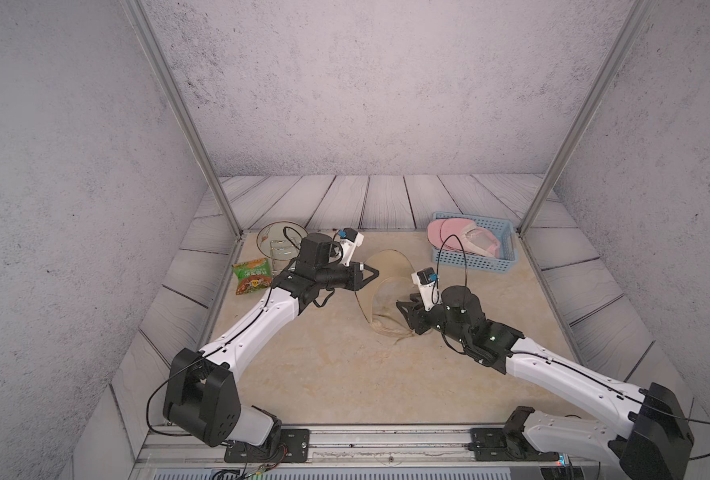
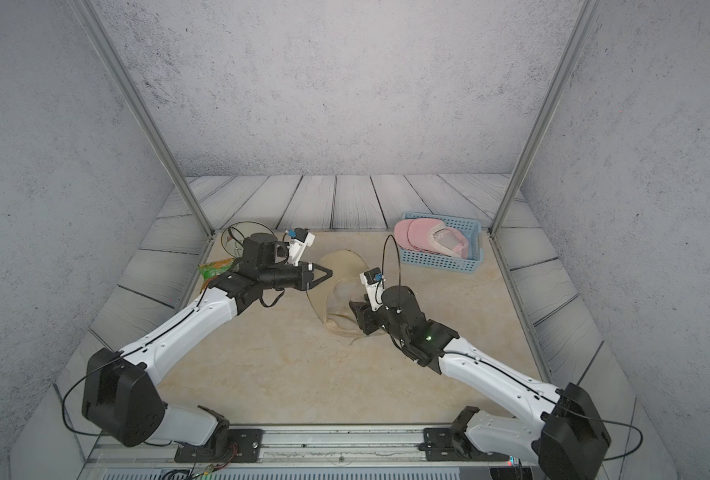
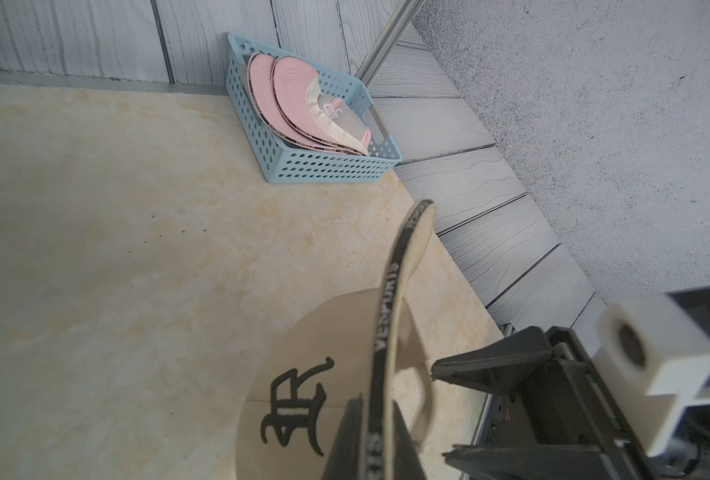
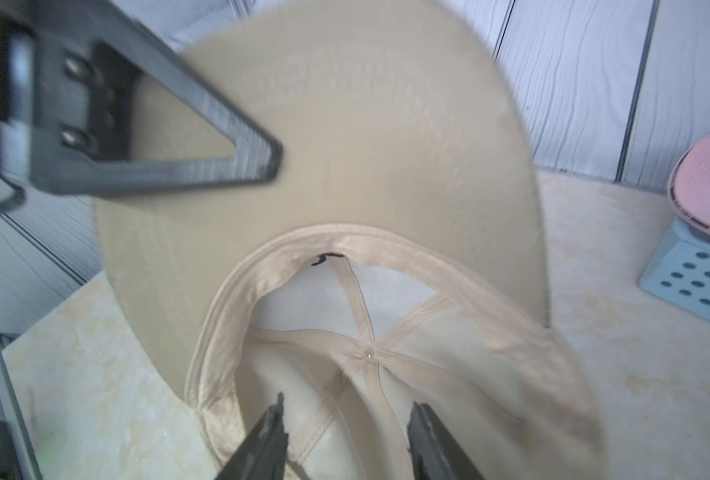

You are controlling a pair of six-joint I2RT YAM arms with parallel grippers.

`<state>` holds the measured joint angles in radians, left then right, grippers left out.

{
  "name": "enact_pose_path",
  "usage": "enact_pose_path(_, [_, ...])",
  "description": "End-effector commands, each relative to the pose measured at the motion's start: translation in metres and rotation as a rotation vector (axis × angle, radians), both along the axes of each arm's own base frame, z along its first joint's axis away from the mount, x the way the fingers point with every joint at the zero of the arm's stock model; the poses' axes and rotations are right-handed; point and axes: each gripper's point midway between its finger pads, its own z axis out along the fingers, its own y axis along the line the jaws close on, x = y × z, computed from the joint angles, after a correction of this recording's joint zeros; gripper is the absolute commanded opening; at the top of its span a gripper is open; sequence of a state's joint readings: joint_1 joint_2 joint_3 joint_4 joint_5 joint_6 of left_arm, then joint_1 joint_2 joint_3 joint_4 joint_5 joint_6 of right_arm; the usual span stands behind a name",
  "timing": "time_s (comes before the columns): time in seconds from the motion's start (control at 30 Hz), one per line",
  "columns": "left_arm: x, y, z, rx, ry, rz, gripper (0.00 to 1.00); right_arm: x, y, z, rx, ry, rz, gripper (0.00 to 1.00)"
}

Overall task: Turn the baseball cap inside out
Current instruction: Turn over the baseball cap.

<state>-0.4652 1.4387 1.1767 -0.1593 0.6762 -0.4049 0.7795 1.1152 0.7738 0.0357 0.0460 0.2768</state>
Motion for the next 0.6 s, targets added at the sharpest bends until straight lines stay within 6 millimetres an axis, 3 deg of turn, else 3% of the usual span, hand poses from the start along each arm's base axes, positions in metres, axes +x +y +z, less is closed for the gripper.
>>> enact_pose_path(0.0, [-0.001, -0.002, 0.019, 0.009, -0.079, -0.012, 0.0, 0.007, -0.017, 0.016, 0.041, -0.078, -0.09, 0.52])
enact_pose_path(0.17, [0.002, -0.001, 0.018, 0.037, -0.098, 0.007, 0.0, 0.007, -0.029, 0.022, 0.093, -0.116, -0.143, 0.53])
enact_pose_path(0.3, [0.023, 0.019, 0.023, 0.119, -0.195, 0.158, 0.0, 0.001, -0.024, 0.021, 0.076, -0.028, -0.107, 0.56])
enact_pose_path(0.4, [0.031, 0.027, 0.037, 0.194, -0.394, 0.214, 0.0, -0.006, -0.012, 0.03, 0.115, 0.036, -0.019, 0.6])
enact_pose_path(0.57, [0.03, 0.02, 0.062, 0.346, -0.787, 0.206, 0.0, -0.014, 0.006, 0.057, 0.221, 0.128, 0.097, 0.64])
